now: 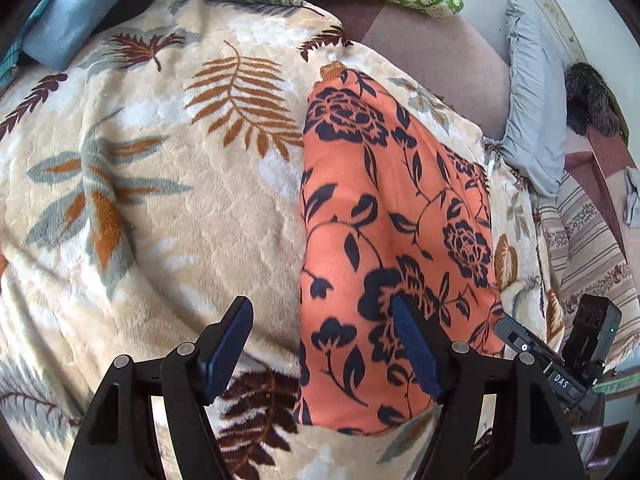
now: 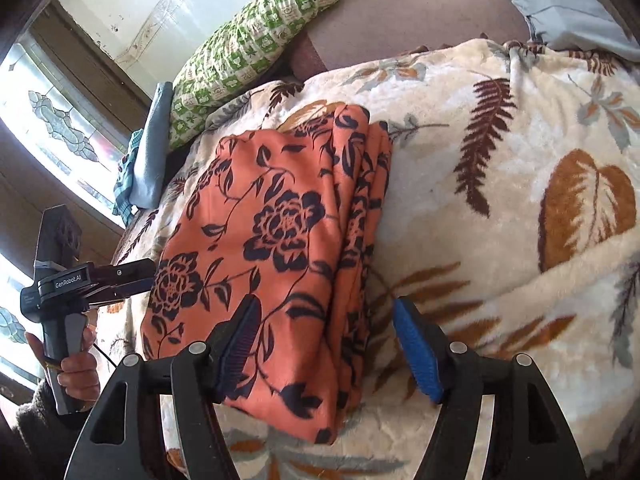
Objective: Fold small clothes
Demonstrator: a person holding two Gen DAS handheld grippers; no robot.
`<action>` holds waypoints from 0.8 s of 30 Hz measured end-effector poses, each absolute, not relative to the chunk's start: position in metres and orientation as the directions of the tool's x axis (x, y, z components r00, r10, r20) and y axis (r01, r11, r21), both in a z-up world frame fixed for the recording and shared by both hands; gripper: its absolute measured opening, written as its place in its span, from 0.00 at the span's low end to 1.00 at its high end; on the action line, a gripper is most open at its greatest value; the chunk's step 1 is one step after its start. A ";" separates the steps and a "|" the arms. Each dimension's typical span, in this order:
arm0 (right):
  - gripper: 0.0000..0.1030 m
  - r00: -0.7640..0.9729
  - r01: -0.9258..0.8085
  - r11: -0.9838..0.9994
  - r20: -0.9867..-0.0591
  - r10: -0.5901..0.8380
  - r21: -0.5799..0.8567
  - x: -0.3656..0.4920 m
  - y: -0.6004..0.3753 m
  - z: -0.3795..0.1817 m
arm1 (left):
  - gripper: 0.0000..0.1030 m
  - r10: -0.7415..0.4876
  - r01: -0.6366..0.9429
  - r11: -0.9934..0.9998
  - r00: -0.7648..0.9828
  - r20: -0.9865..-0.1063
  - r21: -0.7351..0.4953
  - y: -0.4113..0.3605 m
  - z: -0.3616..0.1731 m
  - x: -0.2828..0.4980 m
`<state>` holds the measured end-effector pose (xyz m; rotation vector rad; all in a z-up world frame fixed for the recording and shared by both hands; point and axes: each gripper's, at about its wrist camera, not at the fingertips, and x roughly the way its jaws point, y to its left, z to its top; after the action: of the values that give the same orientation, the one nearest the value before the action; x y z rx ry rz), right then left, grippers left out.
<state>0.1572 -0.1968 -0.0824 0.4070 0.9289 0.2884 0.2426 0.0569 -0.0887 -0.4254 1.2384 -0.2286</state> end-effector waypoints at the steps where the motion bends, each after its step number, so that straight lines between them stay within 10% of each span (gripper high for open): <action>1: 0.50 0.569 -0.074 0.903 -0.726 0.386 0.422 0.151 -0.190 -0.084 | 0.69 -0.365 -0.051 0.916 0.308 -0.878 -0.399 0.052 -0.093 0.237; 2: 0.36 0.570 -0.066 0.928 -0.749 0.338 0.368 0.146 -0.185 -0.088 | 0.70 -0.335 -0.039 0.931 0.302 -0.892 -0.363 0.052 -0.092 0.233; 16: 0.50 0.599 0.005 0.950 -0.761 0.248 0.313 0.120 -0.180 -0.072 | 0.69 -0.127 0.015 0.991 0.415 -0.901 -0.133 0.030 -0.057 0.187; 20: 0.80 0.624 0.011 0.970 -0.760 0.184 0.244 0.091 -0.171 -0.046 | 0.71 -0.068 0.024 0.998 0.511 -0.857 -0.065 0.023 -0.034 0.144; 24: 0.90 0.606 0.058 0.993 -0.794 0.048 0.104 0.067 -0.155 -0.034 | 0.71 -0.025 0.013 1.000 0.559 -0.829 -0.022 0.014 -0.029 0.106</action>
<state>0.0667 -0.1550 -0.0339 0.1239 0.9204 -0.0061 0.1061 0.0144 -0.0295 -0.0140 0.9772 -0.0225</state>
